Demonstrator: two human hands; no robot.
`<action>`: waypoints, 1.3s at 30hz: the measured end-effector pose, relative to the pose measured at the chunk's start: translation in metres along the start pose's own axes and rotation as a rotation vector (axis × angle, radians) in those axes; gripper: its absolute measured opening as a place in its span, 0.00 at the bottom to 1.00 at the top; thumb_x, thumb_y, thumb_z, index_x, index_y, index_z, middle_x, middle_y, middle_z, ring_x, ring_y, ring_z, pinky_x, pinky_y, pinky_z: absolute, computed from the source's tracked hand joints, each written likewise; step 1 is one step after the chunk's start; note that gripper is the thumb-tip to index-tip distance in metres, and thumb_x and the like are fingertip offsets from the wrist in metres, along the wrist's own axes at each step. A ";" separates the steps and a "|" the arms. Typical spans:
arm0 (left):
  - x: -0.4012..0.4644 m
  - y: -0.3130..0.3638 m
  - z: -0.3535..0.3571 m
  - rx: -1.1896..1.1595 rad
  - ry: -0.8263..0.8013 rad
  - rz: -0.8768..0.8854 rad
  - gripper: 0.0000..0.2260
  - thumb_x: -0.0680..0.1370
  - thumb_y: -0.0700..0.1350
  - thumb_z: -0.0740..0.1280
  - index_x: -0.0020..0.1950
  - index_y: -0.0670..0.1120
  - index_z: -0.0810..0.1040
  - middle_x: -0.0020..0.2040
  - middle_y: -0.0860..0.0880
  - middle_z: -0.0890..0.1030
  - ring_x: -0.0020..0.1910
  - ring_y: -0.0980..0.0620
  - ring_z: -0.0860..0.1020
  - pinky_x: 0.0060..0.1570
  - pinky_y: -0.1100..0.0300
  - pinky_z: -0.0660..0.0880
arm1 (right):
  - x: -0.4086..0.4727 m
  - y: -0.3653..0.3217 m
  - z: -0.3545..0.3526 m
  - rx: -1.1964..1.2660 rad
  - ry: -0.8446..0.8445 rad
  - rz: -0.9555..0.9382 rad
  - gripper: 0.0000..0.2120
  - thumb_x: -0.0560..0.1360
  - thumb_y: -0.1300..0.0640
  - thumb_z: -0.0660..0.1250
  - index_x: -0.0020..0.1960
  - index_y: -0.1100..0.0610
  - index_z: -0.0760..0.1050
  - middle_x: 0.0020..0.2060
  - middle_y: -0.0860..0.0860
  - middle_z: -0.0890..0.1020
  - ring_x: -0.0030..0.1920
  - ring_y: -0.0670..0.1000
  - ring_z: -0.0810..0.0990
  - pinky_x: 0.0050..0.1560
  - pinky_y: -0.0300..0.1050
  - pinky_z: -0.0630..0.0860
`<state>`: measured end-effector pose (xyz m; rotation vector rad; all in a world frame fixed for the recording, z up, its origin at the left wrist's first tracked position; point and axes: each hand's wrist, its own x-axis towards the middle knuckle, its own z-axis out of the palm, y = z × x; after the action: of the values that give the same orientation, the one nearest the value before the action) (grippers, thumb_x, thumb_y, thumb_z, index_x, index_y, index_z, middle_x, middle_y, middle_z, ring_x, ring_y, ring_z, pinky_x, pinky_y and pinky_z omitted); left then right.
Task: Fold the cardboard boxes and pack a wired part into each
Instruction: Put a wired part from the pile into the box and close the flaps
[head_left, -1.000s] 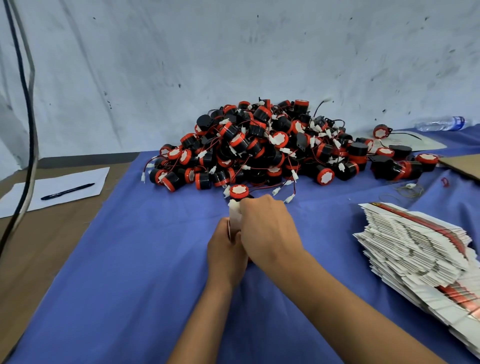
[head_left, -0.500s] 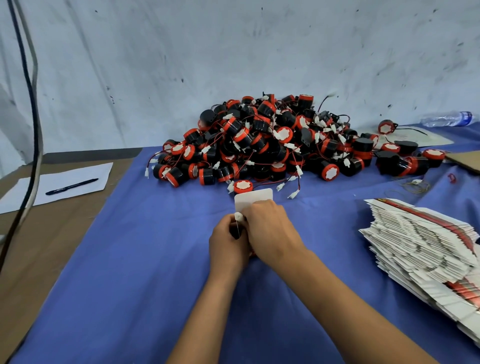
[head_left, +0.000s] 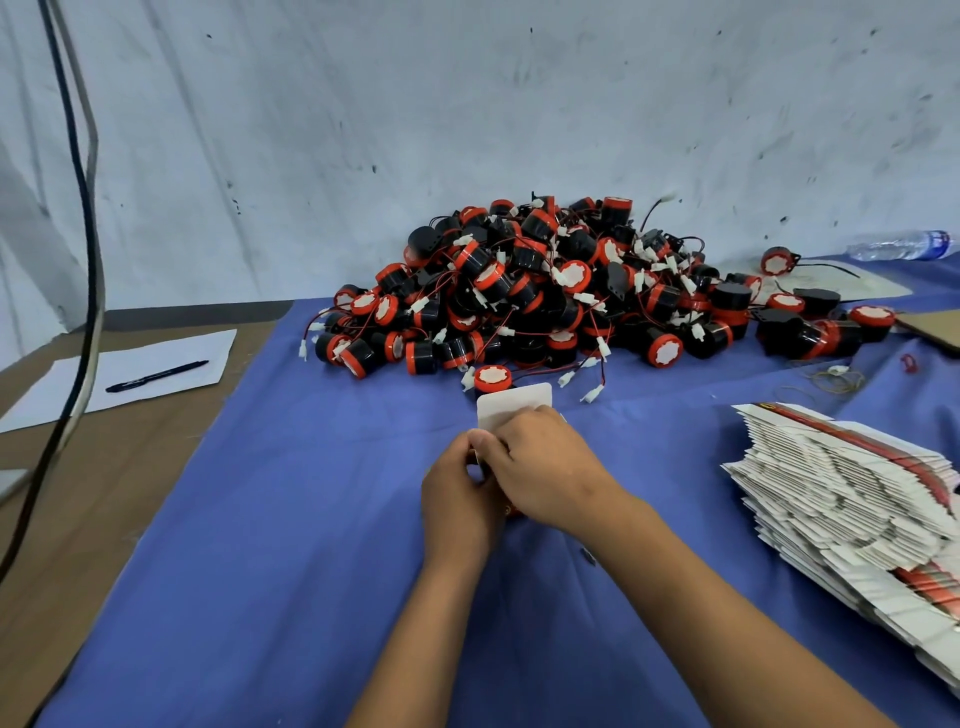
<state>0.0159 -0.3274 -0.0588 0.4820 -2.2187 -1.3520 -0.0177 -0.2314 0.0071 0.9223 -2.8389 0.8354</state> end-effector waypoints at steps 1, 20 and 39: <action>0.000 0.000 -0.001 -0.038 -0.006 -0.003 0.14 0.74 0.34 0.64 0.36 0.53 0.73 0.30 0.56 0.78 0.31 0.59 0.73 0.29 0.68 0.68 | 0.000 0.001 0.001 0.024 0.023 -0.008 0.22 0.82 0.50 0.59 0.36 0.59 0.80 0.34 0.54 0.79 0.45 0.55 0.75 0.45 0.50 0.72; 0.009 -0.012 -0.030 -0.256 -0.447 0.014 0.24 0.69 0.40 0.79 0.61 0.58 0.81 0.53 0.56 0.86 0.50 0.52 0.85 0.49 0.57 0.84 | -0.011 0.035 -0.005 -0.138 -0.148 -0.273 0.13 0.83 0.55 0.63 0.44 0.55 0.84 0.53 0.42 0.70 0.56 0.46 0.61 0.64 0.39 0.63; 0.005 -0.005 -0.016 -0.363 -0.276 -0.113 0.06 0.80 0.43 0.72 0.54 0.53 0.85 0.43 0.56 0.85 0.35 0.56 0.80 0.32 0.64 0.75 | -0.018 0.077 0.021 0.946 0.050 0.060 0.16 0.81 0.66 0.65 0.59 0.47 0.81 0.46 0.48 0.85 0.42 0.50 0.84 0.43 0.40 0.80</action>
<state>0.0213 -0.3440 -0.0562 0.3058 -2.1062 -1.9333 -0.0430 -0.1798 -0.0519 0.8111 -2.3550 2.2364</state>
